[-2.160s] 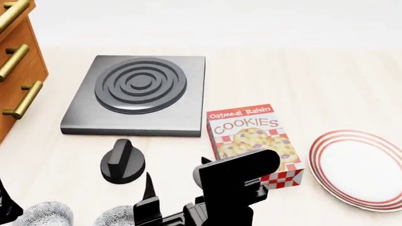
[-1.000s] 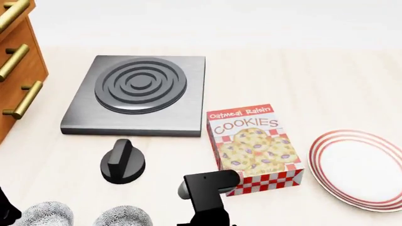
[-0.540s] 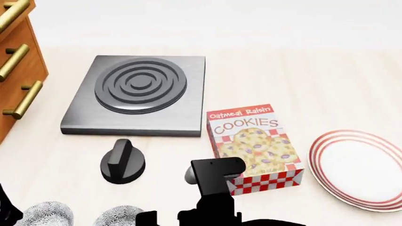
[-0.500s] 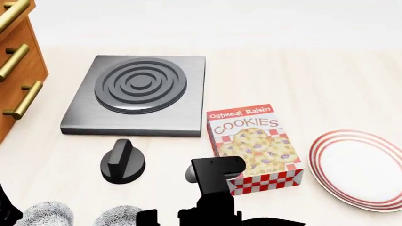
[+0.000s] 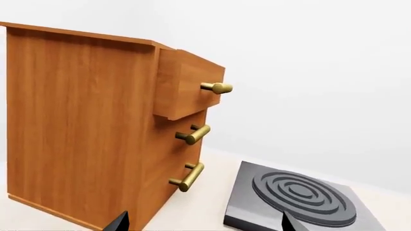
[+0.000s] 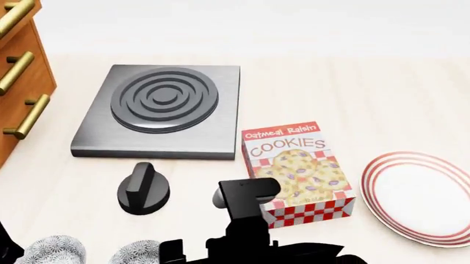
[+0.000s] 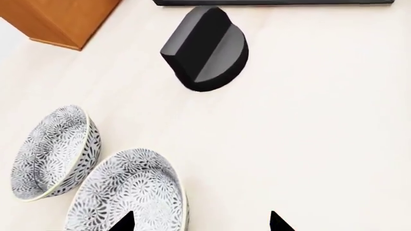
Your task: Pick the akita bowl from table center and place it on the plate.
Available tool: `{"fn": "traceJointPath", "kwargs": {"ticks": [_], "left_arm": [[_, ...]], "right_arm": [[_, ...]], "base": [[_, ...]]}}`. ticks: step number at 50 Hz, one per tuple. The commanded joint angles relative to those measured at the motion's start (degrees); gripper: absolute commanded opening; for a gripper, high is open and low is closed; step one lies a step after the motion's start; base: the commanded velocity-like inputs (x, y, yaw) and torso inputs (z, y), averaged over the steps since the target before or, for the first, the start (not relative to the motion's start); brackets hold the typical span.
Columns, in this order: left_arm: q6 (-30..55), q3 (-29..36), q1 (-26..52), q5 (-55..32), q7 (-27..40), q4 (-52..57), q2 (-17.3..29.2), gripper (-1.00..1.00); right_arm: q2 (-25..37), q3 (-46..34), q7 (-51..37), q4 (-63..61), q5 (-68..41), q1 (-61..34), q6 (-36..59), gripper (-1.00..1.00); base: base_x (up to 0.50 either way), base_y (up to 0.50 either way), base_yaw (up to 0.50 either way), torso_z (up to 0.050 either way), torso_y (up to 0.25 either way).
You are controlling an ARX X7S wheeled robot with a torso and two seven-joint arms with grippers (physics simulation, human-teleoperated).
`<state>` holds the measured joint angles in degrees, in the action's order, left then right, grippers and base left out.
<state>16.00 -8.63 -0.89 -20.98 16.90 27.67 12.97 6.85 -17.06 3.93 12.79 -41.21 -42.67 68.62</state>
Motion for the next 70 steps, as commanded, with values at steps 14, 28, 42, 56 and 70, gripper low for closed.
{"fn": "traceJointPath", "kwargs": {"ticks": [14,28,42,56,70], "left_arm": [[-0.5,0.2,-0.5,-0.8,0.6,0.1,0.4,1.00],[-0.3,0.3,-0.2,-1.3,1.1,0.3,0.8,1.00],[-0.2,0.3,-0.3,-2.0,1.4,0.7,1.1,1.00],[-0.4,0.8,-0.5,-2.3,1.7,0.8,1.2,1.00],[-0.7,0.8,-1.0,-2.7,2.0,1.2,1.5,1.00]], "right_arm": [[-0.5,-5.3,2.9,3.3,0.2,-2.4,-0.9,1.00],[-0.9,-7.7,5.3,8.6,1.3,-3.6,-4.1,1.00],[-1.4,-9.8,6.2,11.0,1.6,-4.2,-4.9,1.00],[-1.2,-11.5,6.7,11.0,1.3,-4.5,-4.6,1.00],[-0.9,-13.1,7.3,11.0,1.4,-4.3,-5.9,1.00]], "base": [[0.00,0.00,0.00,0.000,0.000],[0.00,0.00,0.00,0.000,0.000],[0.00,0.00,0.00,0.000,0.000],[0.00,0.00,0.00,0.000,0.000],[0.00,0.00,0.00,0.000,0.000]]}}
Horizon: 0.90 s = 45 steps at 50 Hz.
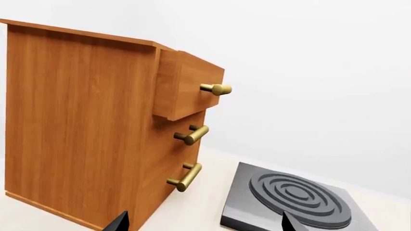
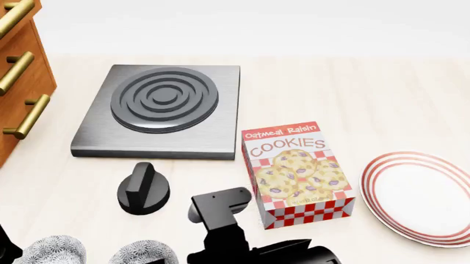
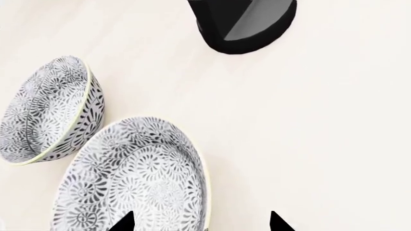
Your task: Pick the akita bowl from table center and place it on the plate.
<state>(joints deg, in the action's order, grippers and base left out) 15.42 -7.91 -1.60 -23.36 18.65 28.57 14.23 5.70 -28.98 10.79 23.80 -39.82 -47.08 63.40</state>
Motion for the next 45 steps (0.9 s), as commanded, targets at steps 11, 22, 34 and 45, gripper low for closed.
{"fn": "traceJointPath", "kwargs": {"ticks": [11,22,34,45], "left_arm": [[0.1,0.1,-0.1,-0.8,0.6,0.6,0.6,1.00],[0.1,0.6,0.0,-0.8,0.8,0.7,0.7,1.00],[0.1,0.9,0.0,-1.2,1.0,1.0,1.0,1.00],[-0.2,1.5,-0.4,-1.1,1.2,1.4,1.1,1.00]], "right_arm": [[0.6,-1.1,-0.2,-1.1,-0.8,0.1,-0.5,-1.00],[2.4,2.3,-5.2,-8.8,0.4,2.2,-7.0,-1.00],[12.0,4.7,-16.7,-40.5,3.4,6.4,-8.1,-1.00],[19.7,12.9,-26.4,-64.1,0.1,4.7,0.7,-1.00]], "base": [[0.00,0.00,0.00,0.000,0.000],[0.00,0.00,0.00,0.000,0.000],[0.00,0.00,0.00,0.000,0.000],[0.00,0.00,0.00,0.000,0.001]]}}
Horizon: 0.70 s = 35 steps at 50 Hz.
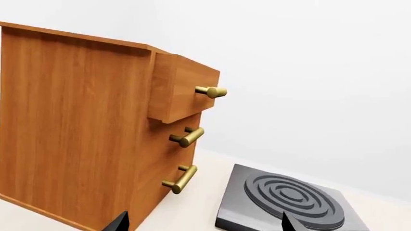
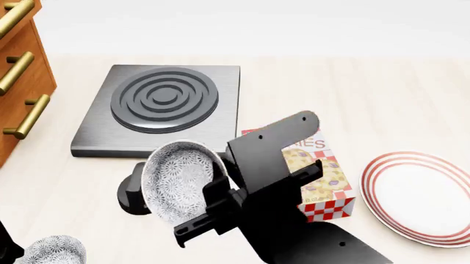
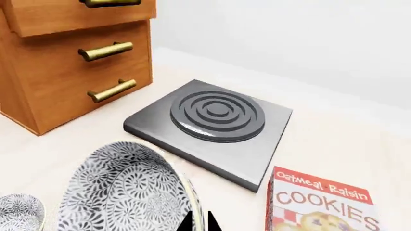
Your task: Pick the akita bowl from table center and place it on the plate.
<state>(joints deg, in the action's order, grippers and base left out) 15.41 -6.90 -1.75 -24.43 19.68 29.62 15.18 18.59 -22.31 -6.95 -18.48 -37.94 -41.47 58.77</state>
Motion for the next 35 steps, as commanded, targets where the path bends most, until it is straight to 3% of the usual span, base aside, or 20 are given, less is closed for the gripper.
{"fn": "traceJointPath", "kwargs": {"ticks": [1,10,17,22,35], "left_arm": [[-0.1,0.5,-0.2,0.0,0.2,0.4,0.2,1.00],[0.1,0.4,0.0,-0.4,0.4,0.5,0.6,1.00],[0.2,0.8,0.1,-0.5,0.5,0.6,0.8,1.00],[0.2,0.8,0.2,-0.7,0.6,0.5,0.8,1.00],[0.0,1.2,0.1,-0.6,0.8,0.5,1.0,1.00]], "right_arm": [[6.9,8.0,-9.2,-23.1,-3.3,-1.9,7.1,-1.00],[9.5,21.4,-13.4,-28.2,-11.2,-6.5,15.0,-1.00],[11.7,26.0,-14.4,-26.5,-11.4,-8.1,15.6,-1.00],[12.8,26.4,-14.1,-21.5,-8.2,-7.3,12.7,-1.00],[9.3,31.5,-17.4,-3.6,-7.1,-8.4,16.1,-1.00]], "base": [[0.00,0.00,0.00,0.000,0.000],[0.00,0.00,0.00,0.000,0.000],[0.00,0.00,0.00,0.000,0.000],[0.00,0.00,0.00,0.000,0.000],[0.00,0.00,0.00,0.000,0.000]]}}
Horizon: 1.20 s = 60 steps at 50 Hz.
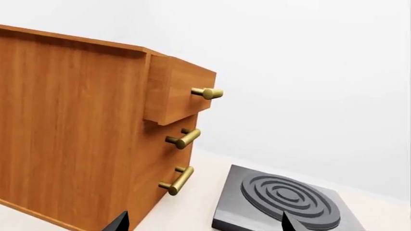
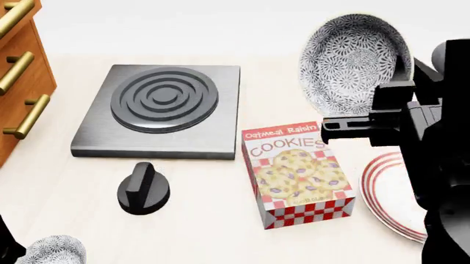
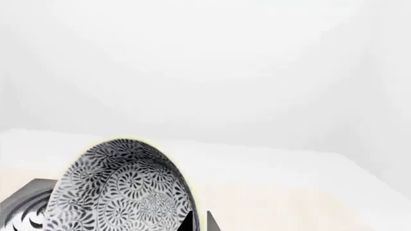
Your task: Pick the akita bowl from table center and place it on the plate.
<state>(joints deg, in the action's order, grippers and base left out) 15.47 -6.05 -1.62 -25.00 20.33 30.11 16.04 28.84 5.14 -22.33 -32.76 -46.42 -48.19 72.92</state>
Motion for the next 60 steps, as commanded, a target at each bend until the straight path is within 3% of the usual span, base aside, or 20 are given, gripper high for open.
{"fn": "traceJointPath", "kwargs": {"ticks": [1,11,19,32,36,42,60], "left_arm": [[-0.2,0.3,-0.1,-0.1,0.2,-0.1,0.2,1.00],[-0.6,0.1,-0.7,-0.3,0.3,0.2,0.4,1.00],[-0.7,0.3,-0.8,-0.2,0.5,0.2,0.5,1.00],[-0.8,0.5,-0.7,-0.4,0.7,0.1,0.8,1.00],[-0.9,1.1,-0.5,0.2,1.0,0.2,0.8,1.00],[-2.3,1.1,-0.5,0.3,0.4,-0.3,0.7,1.00],[-5.2,0.8,-2.1,1.2,0.7,-0.2,0.5,1.00]], "right_arm": [[-2.0,5.7,-2.1,12.8,0.1,-2.3,3.3,-1.00],[-3.6,6.5,-1.5,20.8,-0.2,-2.5,3.8,-1.00],[-5.6,13.2,-3.4,21.4,-3.6,0.2,6.1,-1.00],[-4.9,12.9,-2.8,21.9,-5.1,-0.4,6.9,-1.00],[-6.1,18.5,-5.8,35.3,-7.2,-6.8,14.1,-1.00],[-6.6,27.7,-8.6,57.0,-6.8,-13.9,15.1,-1.00],[-2.6,26.5,-11.0,72.4,-1.4,-19.5,8.7,-1.00]], "base": [[0.00,0.00,0.00,0.000,0.000],[0.00,0.00,0.00,0.000,0.001],[0.00,0.00,0.00,0.000,0.000],[0.00,0.00,0.00,0.000,0.001],[0.00,0.00,0.00,0.000,0.000],[0.00,0.00,0.00,0.000,0.000],[0.00,0.00,0.00,0.000,0.001]]}}
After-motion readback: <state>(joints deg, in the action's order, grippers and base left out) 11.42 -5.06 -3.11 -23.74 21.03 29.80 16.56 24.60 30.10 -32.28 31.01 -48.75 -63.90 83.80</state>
